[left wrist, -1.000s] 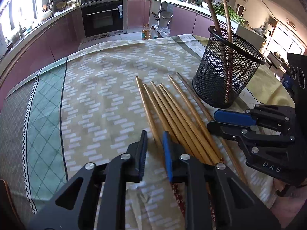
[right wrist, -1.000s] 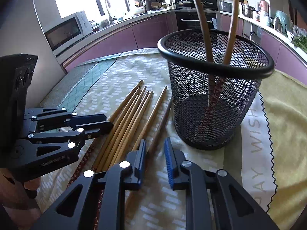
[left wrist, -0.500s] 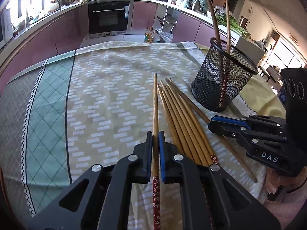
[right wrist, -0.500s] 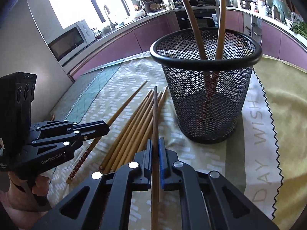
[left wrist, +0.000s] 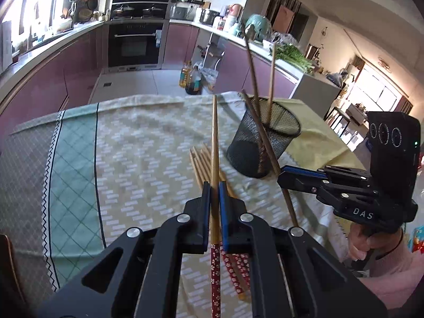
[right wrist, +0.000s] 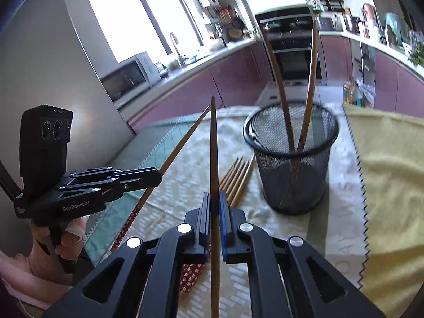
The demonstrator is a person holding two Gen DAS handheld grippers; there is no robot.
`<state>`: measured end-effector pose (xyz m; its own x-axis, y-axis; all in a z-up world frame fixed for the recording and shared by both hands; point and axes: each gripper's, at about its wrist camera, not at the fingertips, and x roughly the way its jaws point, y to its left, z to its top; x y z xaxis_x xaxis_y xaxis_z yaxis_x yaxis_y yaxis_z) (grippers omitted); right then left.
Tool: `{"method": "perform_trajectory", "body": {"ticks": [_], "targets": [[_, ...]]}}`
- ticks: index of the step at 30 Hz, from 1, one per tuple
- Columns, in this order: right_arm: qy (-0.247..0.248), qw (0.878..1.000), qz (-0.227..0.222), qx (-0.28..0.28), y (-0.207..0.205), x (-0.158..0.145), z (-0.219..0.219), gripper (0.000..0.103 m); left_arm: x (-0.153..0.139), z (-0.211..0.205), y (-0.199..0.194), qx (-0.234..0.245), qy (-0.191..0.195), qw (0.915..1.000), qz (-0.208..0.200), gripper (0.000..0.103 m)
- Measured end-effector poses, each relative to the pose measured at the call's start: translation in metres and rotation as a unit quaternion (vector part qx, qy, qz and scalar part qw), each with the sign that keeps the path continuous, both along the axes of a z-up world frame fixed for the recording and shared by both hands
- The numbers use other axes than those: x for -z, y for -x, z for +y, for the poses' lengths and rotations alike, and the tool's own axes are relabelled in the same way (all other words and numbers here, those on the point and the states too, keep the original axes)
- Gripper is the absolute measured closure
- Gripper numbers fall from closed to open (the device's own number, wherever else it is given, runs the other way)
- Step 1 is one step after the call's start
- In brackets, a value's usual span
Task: Organize utensils
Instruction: 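Raise the chopstick upright with the left tool while the right tool carries its chopstick over the cup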
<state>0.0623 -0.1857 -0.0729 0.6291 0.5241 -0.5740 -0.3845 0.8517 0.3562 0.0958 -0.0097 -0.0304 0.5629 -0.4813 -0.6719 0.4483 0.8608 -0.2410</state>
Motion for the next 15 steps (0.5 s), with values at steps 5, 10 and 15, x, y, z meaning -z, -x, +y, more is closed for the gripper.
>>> {"method": "perform_trajectory", "body": {"ticks": [5, 10, 15], "targets": [[-0.008, 0.999, -0.033, 0.002, 0.007, -0.017, -0.011, 0.097, -0.024, 0.001, 0.009, 0.013, 0.029, 0.9993, -0.020, 0.096], [-0.011, 0.998, -0.062, 0.009, 0.011, -0.031, -0.021, 0.097, -0.043, -0.003, 0.013, 0.023, 0.062, 0.9969, -0.043, 0.096], [-0.011, 0.996, -0.091, 0.018, 0.013, -0.046, -0.031, 0.098, -0.054, -0.014, 0.009, 0.024, 0.085, 0.9942, -0.062, 0.096]]}}
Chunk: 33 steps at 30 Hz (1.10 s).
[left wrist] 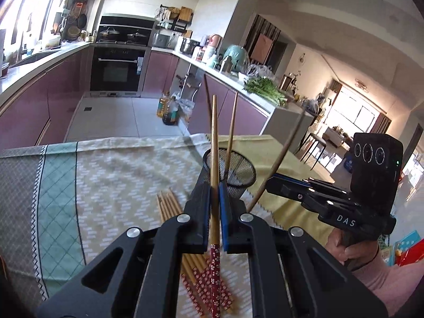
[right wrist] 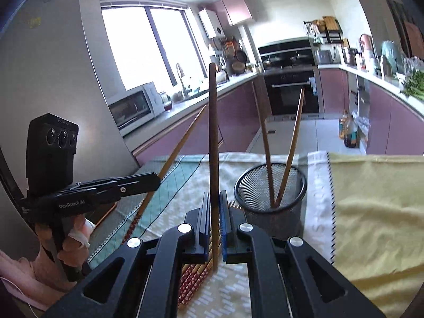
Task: Organize utensils
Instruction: 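Raise the chopstick upright with the left tool while the right tool carries its chopstick over the cup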
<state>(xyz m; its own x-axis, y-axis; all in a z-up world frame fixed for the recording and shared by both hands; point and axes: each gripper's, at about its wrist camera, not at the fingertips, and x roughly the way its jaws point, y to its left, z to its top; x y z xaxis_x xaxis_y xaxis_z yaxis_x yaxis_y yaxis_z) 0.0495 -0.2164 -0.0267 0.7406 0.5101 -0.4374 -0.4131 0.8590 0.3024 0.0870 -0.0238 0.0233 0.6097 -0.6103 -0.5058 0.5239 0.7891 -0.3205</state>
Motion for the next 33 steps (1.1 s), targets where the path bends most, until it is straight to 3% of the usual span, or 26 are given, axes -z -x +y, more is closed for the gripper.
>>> {"method": "perform_trajectory", "body": {"ticks": [10, 16, 24, 33], "targets": [[0.003, 0.999, -0.050, 0.009, -0.010, -0.034, -0.015, 0.098, -0.031, -0.031, -0.039, -0.033, 0.057, 0.9966, -0.049, 0.096], [0.004, 0.997, -0.069, 0.017, -0.019, -0.052, -0.026, 0.098, -0.051, -0.055, -0.060, -0.053, 0.070, 0.9929, -0.080, 0.096], [0.000, 0.996, -0.081, 0.029, -0.036, -0.063, -0.038, 0.098, -0.052, -0.086, -0.083, -0.089, 0.051, 0.9891, -0.105, 0.096], [-0.013, 0.995, -0.087, 0.043, -0.058, -0.058, -0.043, 0.098, -0.025, -0.112, -0.097, -0.104, 0.025, 0.9877, -0.114, 0.096]]}}
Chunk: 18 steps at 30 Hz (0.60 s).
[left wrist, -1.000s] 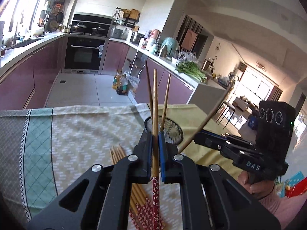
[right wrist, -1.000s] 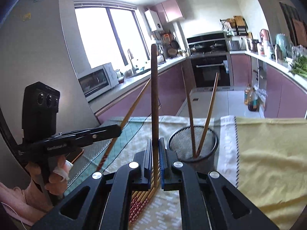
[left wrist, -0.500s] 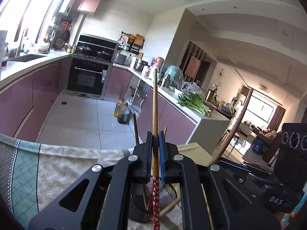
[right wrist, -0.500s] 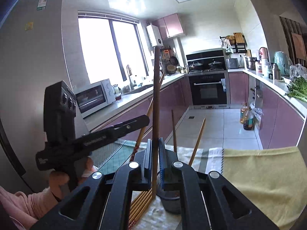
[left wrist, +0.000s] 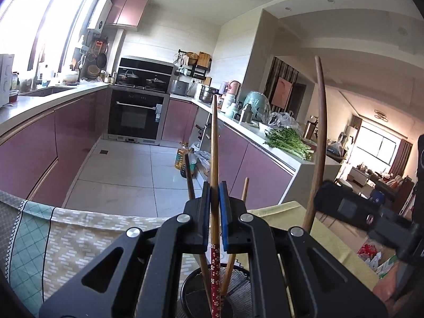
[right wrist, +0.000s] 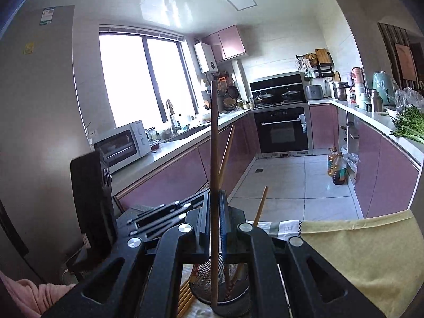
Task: Organize utensils
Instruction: 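Raise the chopstick upright with the left tool while the right tool carries its chopstick over the cup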
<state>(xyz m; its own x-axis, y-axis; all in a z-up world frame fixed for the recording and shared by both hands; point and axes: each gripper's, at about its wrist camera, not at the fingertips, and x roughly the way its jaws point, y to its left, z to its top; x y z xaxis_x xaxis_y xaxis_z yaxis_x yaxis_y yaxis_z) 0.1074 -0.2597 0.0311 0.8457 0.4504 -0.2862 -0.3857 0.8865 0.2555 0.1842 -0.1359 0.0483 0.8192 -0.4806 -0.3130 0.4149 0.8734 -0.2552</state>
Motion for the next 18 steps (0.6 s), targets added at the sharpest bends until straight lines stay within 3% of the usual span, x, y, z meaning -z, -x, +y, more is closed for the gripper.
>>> {"method": "perform_trajectory", "body": {"ticks": [9, 18], "targets": [[-0.017, 1.000, -0.003, 0.008, -0.016, 0.006, 0.000, 0.098, 0.022, -0.003, -0.006, -0.015, -0.012, 0.9998, 0.009, 0.096], [0.004, 0.999, 0.051, 0.000, -0.026, 0.024, 0.000, 0.098, 0.036, 0.000, -0.004, -0.004, -0.039, 0.9988, 0.027, 0.096]]}}
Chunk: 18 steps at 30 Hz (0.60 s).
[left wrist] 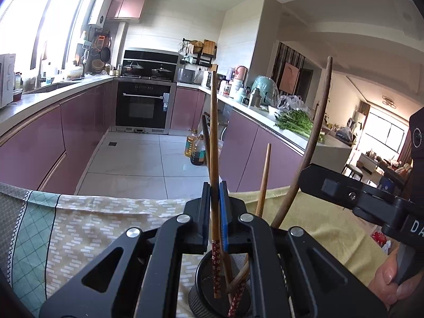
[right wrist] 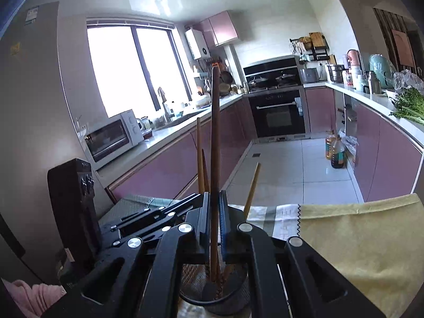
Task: Organize utensils
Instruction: 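Raise the chopstick upright with the left tool while the right tool carries its chopstick over the cup, then drop the chopstick into the mesh cup with the left tool while the right tool releases its own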
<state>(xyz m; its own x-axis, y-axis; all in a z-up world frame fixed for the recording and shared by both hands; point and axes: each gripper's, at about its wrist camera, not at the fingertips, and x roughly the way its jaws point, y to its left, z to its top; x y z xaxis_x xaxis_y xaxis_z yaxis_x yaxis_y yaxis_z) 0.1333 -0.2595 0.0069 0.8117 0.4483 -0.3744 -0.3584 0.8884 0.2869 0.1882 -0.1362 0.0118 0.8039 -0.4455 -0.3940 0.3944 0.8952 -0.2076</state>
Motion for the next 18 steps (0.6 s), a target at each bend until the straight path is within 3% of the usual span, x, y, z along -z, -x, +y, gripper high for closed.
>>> {"method": "perform_trajectory", "body": {"ticks": [4, 6, 11, 18], "targets": [[0.018, 0.999, 0.033, -0.009, -0.007, 0.007, 0.005, 0.098, 0.003, 0.007, 0.004, 0.017, -0.012, 0.9996, 0.019, 0.095], [0.030, 0.998, 0.049, -0.011, -0.010, 0.015, 0.010, 0.097, 0.004, 0.015, 0.006, 0.017, -0.016, 0.9994, 0.026, 0.083], [0.031, 0.997, 0.064, -0.003, -0.011, 0.025, 0.011, 0.094, -0.002, 0.033, 0.017, 0.023, -0.016, 0.9993, 0.027, 0.080], [0.039, 0.998, 0.049, -0.003, 0.012, 0.027, 0.012, 0.071, -0.009, 0.062, 0.043, 0.039, -0.032, 0.9983, 0.028, 0.067]]}}
